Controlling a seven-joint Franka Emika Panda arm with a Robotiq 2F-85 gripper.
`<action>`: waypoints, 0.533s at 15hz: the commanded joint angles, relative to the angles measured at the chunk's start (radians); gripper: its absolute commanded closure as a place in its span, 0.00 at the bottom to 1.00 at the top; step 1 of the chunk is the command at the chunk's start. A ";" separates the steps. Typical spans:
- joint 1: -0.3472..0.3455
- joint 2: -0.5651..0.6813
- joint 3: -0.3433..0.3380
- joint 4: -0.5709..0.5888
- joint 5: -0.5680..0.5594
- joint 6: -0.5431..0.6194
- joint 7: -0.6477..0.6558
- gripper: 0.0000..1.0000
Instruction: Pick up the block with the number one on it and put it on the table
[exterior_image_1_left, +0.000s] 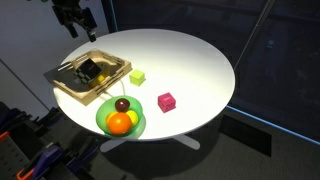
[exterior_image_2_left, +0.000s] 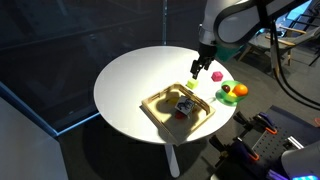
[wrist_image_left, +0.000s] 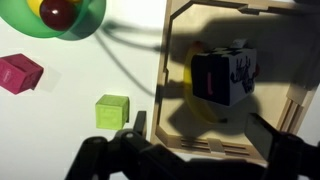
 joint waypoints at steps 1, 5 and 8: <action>0.024 0.062 0.024 0.027 -0.017 0.031 0.022 0.00; 0.060 0.131 0.039 0.040 -0.067 0.066 0.075 0.00; 0.087 0.180 0.038 0.057 -0.109 0.079 0.113 0.00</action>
